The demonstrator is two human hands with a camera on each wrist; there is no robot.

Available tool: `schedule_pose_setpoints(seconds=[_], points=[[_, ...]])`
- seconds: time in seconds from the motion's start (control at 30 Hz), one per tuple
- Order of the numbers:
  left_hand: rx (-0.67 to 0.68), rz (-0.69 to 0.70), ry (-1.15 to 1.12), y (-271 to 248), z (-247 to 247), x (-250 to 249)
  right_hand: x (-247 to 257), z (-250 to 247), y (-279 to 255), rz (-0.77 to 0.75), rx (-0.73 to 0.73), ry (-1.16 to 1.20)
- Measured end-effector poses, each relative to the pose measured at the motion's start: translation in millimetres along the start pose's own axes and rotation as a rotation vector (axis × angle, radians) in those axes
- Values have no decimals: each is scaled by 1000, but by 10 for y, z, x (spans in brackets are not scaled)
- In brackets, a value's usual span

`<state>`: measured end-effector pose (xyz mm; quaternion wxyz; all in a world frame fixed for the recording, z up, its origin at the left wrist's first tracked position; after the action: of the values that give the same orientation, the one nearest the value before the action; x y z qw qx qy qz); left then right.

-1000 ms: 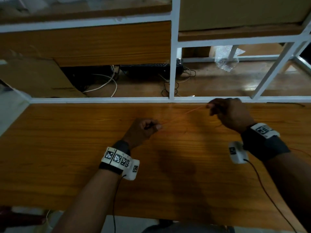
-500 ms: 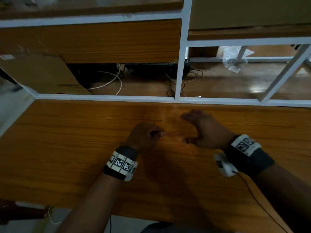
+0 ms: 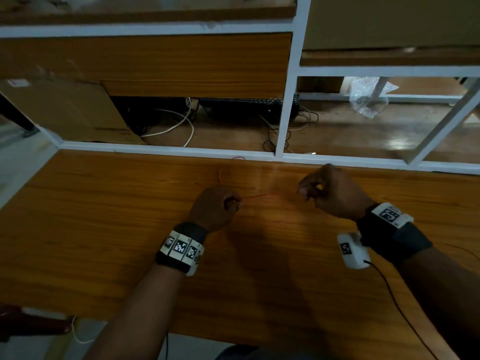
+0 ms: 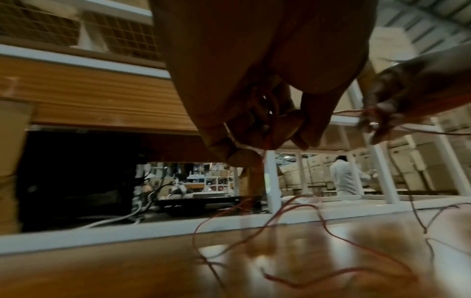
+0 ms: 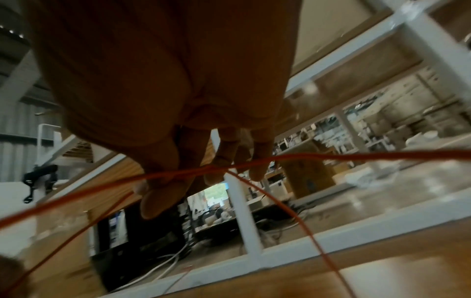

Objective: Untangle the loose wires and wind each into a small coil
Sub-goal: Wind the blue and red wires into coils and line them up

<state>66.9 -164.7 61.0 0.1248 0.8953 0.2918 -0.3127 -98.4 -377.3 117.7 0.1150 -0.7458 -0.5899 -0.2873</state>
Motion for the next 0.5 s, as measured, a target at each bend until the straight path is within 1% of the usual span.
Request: schedule_pose_setpoints(seconds=[0.07,0.13,0.17,0.2,0.23,0.3,0.4,0.47,0.5], points=[[-38,-54,-37,-36,-115,212,-227,-221,-118,76,-96,-23],[-88,-93,-150,-57,-264,382,-514,-437,-274,189,-170,-52],[-100,-97,-227,-75,-330,413,-627,-507,-349,220,-190,-89],[-104,-90,-294,-84,-376,413,-719,-529,-397,219,-189,-144],[-105,-87,-337,-82,-403,396,-789,-495,-423,202,-165,-187],[-140,-106,-340,-30,-438,372,-923,-328,-449,209,-92,-233],[-190,-129,-288,74,-421,367,-1079,-148,-462,294,-49,-422],[-178,-147,-276,103,-343,390,-1146,-75,-497,373,-1,-526],[-145,-143,-268,107,-283,372,-1155,-38,-510,401,44,-567]])
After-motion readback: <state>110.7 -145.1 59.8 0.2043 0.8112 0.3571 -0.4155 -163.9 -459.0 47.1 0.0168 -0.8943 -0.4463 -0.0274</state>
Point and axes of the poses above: each hand's wrist, its own y-axis towards the middle knuckle, its own z-axis out of the palm, x = y × z, the point moved 6 cm from there along y, towards the middle knuckle, and after that the axes turned 2 degrees about -x, right-handed, at the moved point
